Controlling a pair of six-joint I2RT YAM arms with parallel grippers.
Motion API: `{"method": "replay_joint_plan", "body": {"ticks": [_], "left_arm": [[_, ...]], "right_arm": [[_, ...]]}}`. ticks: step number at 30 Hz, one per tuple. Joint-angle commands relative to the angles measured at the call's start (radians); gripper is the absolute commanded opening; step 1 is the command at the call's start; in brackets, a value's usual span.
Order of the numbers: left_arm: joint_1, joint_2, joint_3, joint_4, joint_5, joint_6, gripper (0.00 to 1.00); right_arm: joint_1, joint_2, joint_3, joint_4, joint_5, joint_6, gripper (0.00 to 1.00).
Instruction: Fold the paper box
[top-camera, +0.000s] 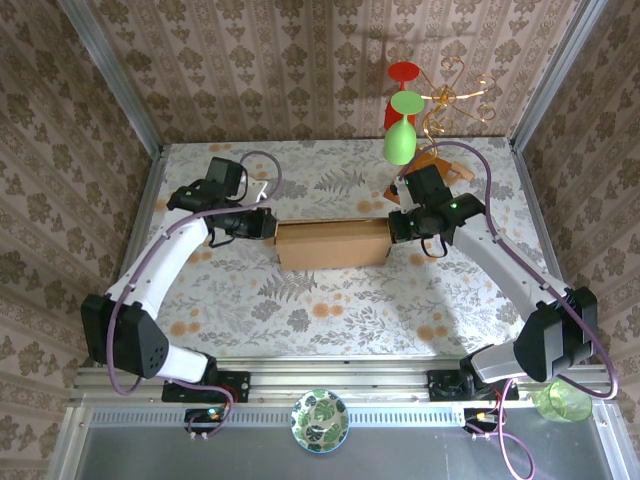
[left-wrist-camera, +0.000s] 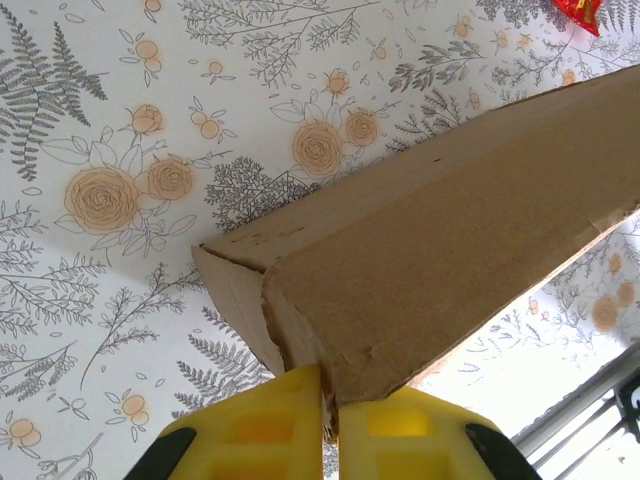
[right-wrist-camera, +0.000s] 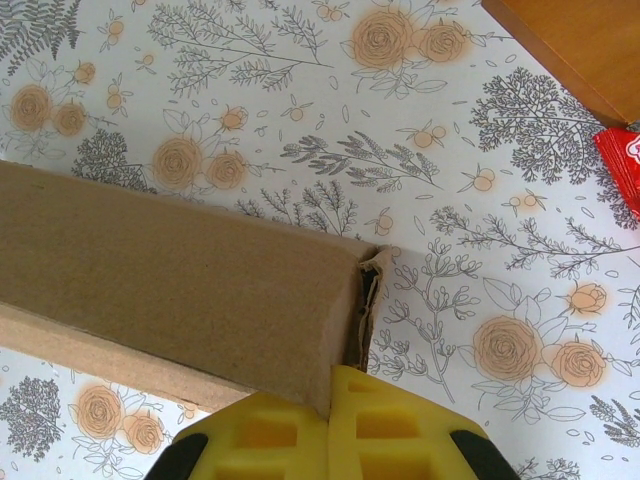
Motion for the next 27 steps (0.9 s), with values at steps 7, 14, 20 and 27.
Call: {"method": "replay_joint_plan", "body": {"ticks": [7, 14, 20, 27], "left_arm": [[-0.009, 0.108, 0.165, -0.201, 0.082, -0.075, 0.07], [-0.001, 0.15, 0.227, -0.273, 0.126, -0.09, 0.05], [0.015, 0.181, 0.271, -0.315, 0.175, -0.087, 0.04], [0.035, 0.211, 0.304, -0.342, 0.253, -0.09, 0.04]], "right_arm": [[0.001, 0.035, -0.011, -0.12, 0.01, 0.011, 0.0], [0.001, 0.039, -0.01, -0.118, 0.009, 0.011, 0.0], [0.001, 0.04, -0.011, -0.118, 0.01, 0.011, 0.0], [0.001, 0.04, -0.013, -0.116, 0.009, 0.012, 0.0]]}}
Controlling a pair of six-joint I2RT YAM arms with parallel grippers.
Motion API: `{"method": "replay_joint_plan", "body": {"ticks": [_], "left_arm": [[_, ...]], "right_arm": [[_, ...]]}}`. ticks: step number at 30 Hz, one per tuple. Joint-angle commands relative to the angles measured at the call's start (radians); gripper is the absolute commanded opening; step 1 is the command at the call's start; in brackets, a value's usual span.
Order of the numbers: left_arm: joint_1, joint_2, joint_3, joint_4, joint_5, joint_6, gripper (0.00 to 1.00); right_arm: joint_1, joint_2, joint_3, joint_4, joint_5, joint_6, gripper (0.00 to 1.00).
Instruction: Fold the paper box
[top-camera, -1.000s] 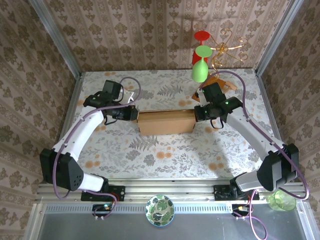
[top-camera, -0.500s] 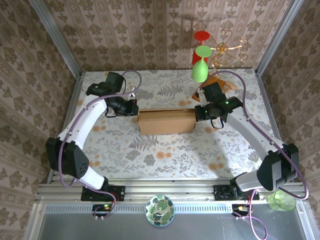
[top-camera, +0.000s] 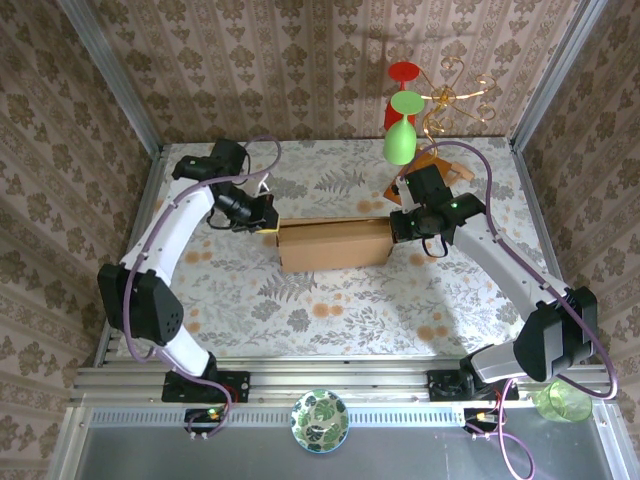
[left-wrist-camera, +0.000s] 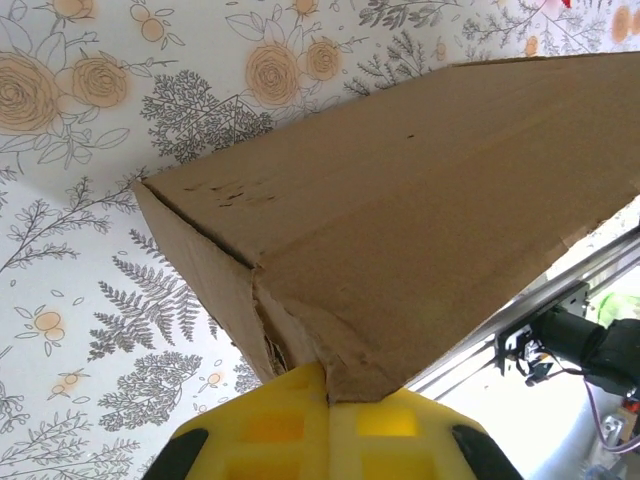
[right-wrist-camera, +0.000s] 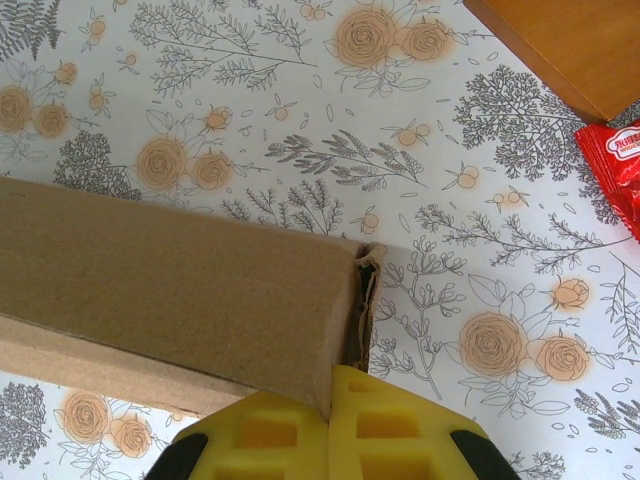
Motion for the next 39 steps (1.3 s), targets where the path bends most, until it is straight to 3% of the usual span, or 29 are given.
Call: {"method": "replay_joint_plan", "body": {"ticks": [1, 5, 11, 25, 39], "left_arm": [[0.001, 0.012, 0.027, -0.034, 0.114, -0.021, 0.04], [0.01, 0.017, 0.022, -0.025, 0.151, -0.03, 0.04], [0.015, 0.008, 0.004, -0.044, 0.105, 0.009, 0.03], [-0.001, -0.139, -0.291, 0.281, 0.033, 0.015, 0.01], [-0.022, -0.206, -0.405, 0.351, -0.048, 0.053, 0.0]], "right_arm": [[0.004, 0.039, -0.014, -0.109, -0.014, 0.012, 0.0], [0.004, 0.038, -0.014, -0.107, -0.014, 0.012, 0.0], [0.005, 0.037, -0.015, -0.107, -0.014, 0.014, 0.0], [0.012, -0.006, -0.071, -0.044, -0.027, 0.008, 0.0], [0.013, -0.054, -0.151, 0.029, -0.018, -0.021, 0.0]]}}
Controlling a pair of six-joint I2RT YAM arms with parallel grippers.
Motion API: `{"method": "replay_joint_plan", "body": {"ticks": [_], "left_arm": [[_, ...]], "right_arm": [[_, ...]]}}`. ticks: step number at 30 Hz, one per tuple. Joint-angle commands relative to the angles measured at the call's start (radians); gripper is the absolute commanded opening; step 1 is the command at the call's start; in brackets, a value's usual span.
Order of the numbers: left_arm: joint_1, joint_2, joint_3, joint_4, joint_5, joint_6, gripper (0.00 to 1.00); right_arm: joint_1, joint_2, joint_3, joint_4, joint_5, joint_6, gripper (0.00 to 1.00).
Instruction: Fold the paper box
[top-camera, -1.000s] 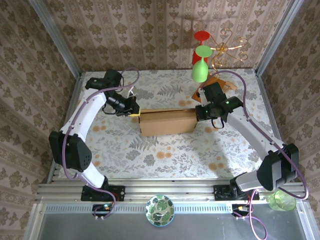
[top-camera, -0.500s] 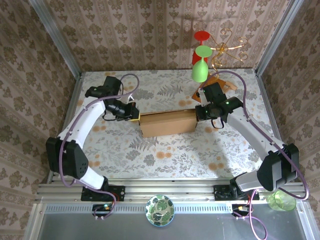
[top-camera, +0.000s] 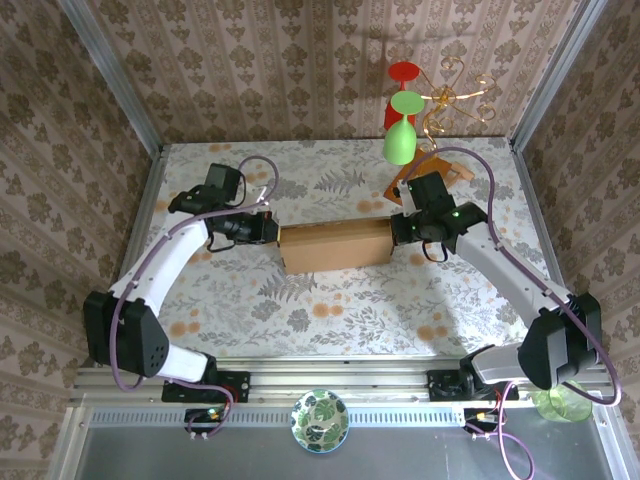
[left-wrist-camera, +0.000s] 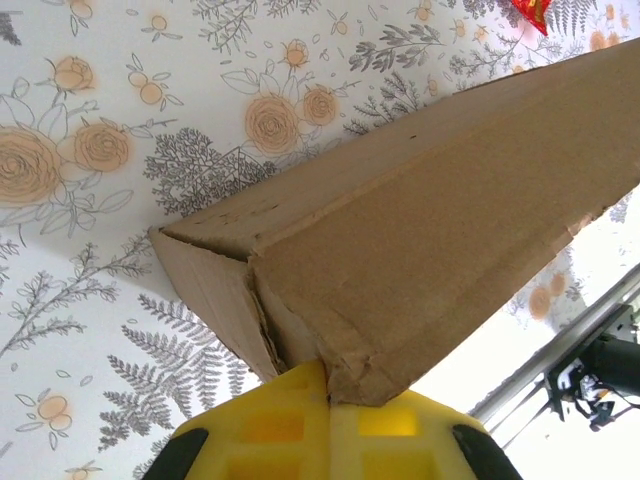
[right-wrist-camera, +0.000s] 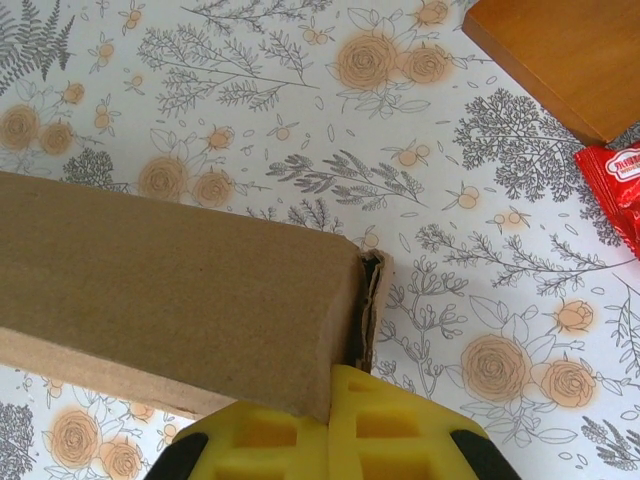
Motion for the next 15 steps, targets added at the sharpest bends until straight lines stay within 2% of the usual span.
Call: {"method": "replay_joint_plan", "body": {"ticks": [1, 11, 15], "left_arm": [[-0.015, -0.001, -0.049, -0.013, -0.035, 0.026, 0.0], [-0.073, -0.054, -0.146, 0.065, -0.17, 0.041, 0.0], [-0.096, -0.049, -0.16, 0.082, -0.206, 0.024, 0.0]], "right_arm": [[0.013, 0.001, -0.056, -0.085, -0.016, -0.017, 0.0], [0.013, -0.015, -0.065, -0.109, -0.004, 0.001, 0.0], [0.013, -0.021, -0.026, -0.152, -0.019, 0.055, 0.15]]}}
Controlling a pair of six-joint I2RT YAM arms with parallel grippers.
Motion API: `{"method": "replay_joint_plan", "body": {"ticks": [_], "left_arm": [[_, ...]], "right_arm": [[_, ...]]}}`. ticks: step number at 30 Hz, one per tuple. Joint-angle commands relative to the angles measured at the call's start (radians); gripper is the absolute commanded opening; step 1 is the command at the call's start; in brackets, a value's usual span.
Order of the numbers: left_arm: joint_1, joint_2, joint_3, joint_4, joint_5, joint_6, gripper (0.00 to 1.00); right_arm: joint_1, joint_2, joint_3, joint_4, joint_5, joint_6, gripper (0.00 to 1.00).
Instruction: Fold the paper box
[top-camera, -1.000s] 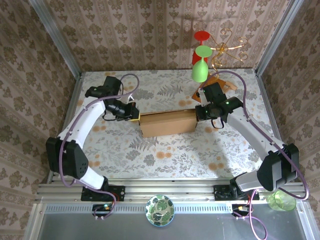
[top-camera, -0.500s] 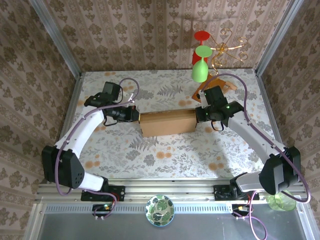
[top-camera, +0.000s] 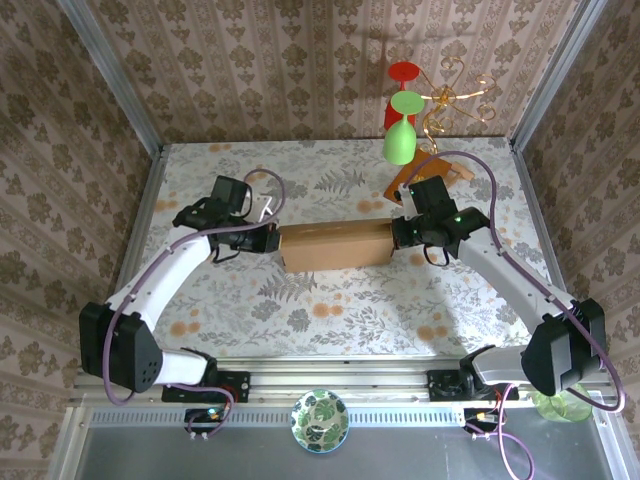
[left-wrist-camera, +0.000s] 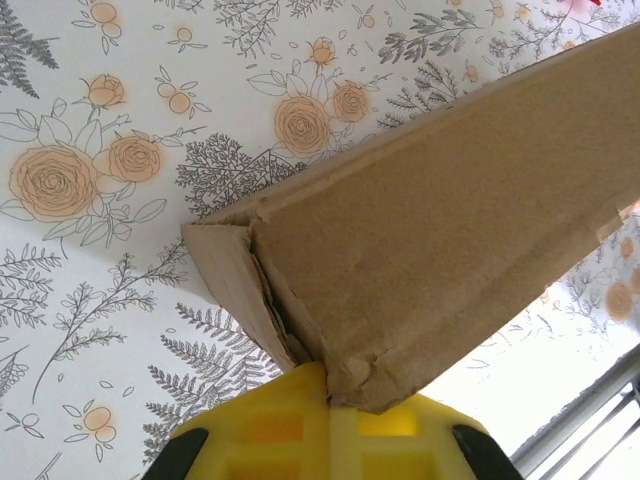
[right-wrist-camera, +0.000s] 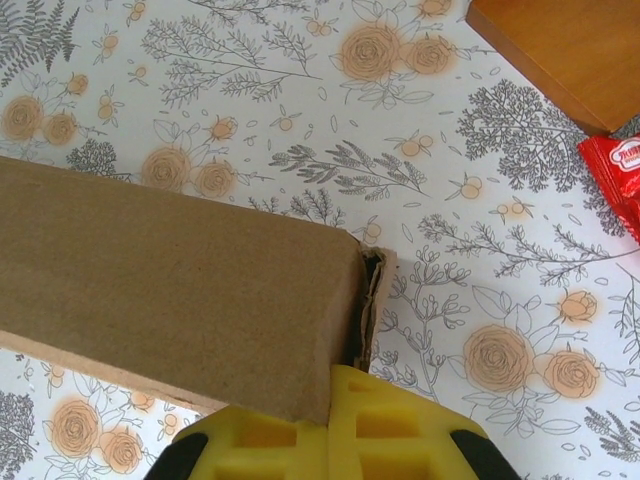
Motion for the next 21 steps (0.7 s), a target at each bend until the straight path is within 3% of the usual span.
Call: {"method": "replay_joint_plan", "body": {"ticks": [1, 5, 16, 21], "left_arm": [[-0.028, 0.028, -0.044, -0.019, -0.074, -0.008, 0.0], [-0.035, 0.044, -0.034, -0.019, -0.1, -0.031, 0.0], [-0.035, 0.073, -0.003, -0.028, -0.104, -0.048, 0.0], [-0.035, 0.076, 0.003, -0.032, -0.104, -0.047, 0.0]], "right_arm": [[0.01, 0.003, 0.014, -0.157, -0.022, 0.059, 0.21], [0.006, -0.02, 0.071, -0.22, -0.063, 0.168, 0.38], [-0.05, -0.128, 0.083, -0.226, -0.206, 0.621, 0.55], [-0.14, -0.202, -0.007, -0.077, -0.277, 0.899, 0.64]]}}
